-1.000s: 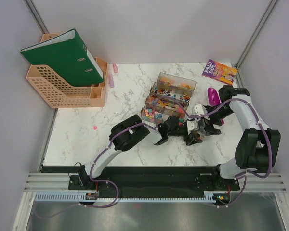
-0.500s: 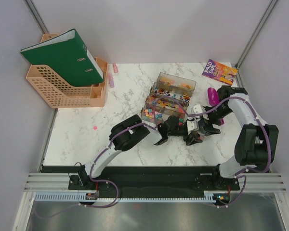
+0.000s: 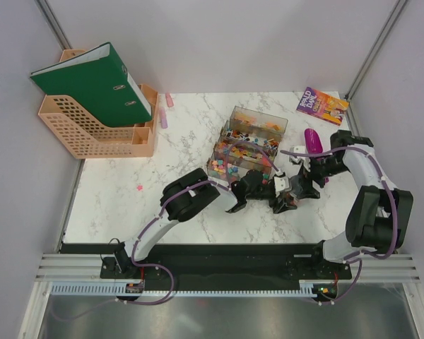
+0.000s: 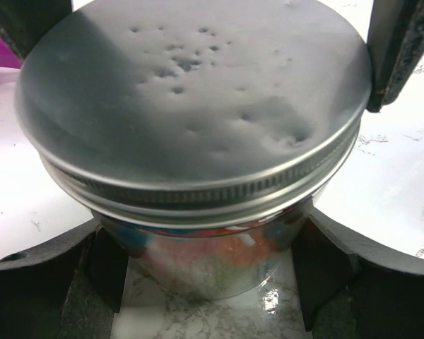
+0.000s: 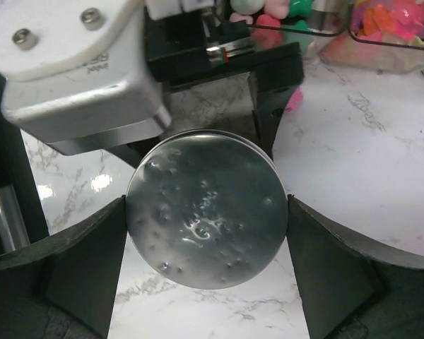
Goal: Pack the candies
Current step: Screw the bottle lid onto the packing bottle.
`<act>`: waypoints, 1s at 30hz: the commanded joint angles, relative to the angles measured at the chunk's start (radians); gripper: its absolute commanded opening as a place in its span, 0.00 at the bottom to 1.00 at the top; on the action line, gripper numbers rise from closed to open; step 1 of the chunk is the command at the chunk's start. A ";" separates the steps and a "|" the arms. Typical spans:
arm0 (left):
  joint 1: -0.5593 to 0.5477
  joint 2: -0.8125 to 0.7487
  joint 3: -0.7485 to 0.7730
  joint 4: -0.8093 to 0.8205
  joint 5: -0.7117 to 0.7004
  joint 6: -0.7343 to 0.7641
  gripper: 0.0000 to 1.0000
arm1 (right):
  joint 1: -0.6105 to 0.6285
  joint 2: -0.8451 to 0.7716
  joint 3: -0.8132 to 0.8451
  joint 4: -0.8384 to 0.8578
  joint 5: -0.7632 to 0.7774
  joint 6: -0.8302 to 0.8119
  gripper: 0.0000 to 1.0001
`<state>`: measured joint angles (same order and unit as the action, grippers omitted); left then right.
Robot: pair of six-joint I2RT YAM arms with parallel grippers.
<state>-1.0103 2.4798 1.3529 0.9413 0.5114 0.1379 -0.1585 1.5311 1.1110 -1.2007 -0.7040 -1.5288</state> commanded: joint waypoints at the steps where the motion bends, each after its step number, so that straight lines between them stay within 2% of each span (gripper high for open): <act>1: 0.033 0.211 -0.115 -0.628 -0.174 0.227 0.02 | -0.062 0.044 -0.143 -0.145 0.110 0.250 0.50; 11: 0.032 0.203 -0.118 -0.628 -0.180 0.239 0.02 | -0.093 0.061 -0.217 -0.062 0.279 0.501 0.50; 16: 0.033 0.197 -0.123 -0.625 -0.185 0.250 0.02 | -0.098 0.066 -0.206 -0.057 0.308 0.556 0.50; 17: 0.035 0.194 -0.129 -0.621 -0.188 0.255 0.02 | -0.102 0.063 -0.201 -0.065 0.290 0.546 0.52; 18: 0.033 0.194 -0.135 -0.616 -0.186 0.255 0.02 | -0.108 0.052 -0.195 -0.079 0.273 0.509 0.61; 19: 0.033 0.191 -0.139 -0.613 -0.188 0.256 0.02 | -0.121 0.044 -0.174 -0.111 0.256 0.478 0.76; 20: 0.033 0.191 -0.144 -0.612 -0.186 0.258 0.02 | -0.127 0.037 -0.159 -0.134 0.226 0.445 0.98; 21: 0.033 0.191 -0.144 -0.611 -0.188 0.259 0.02 | -0.131 0.023 -0.143 -0.163 0.213 0.349 0.98; 23: 0.033 0.194 -0.143 -0.618 -0.191 0.265 0.02 | -0.147 0.009 -0.093 -0.258 0.204 0.258 0.98; 30: 0.033 0.194 -0.138 -0.628 -0.191 0.281 0.02 | -0.200 -0.077 0.005 -0.260 0.273 0.133 0.98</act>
<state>-1.0122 2.4737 1.3499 0.9405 0.5114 0.1825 -0.3328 1.5116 1.0435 -1.3014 -0.4759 -1.2831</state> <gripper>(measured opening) 0.835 0.982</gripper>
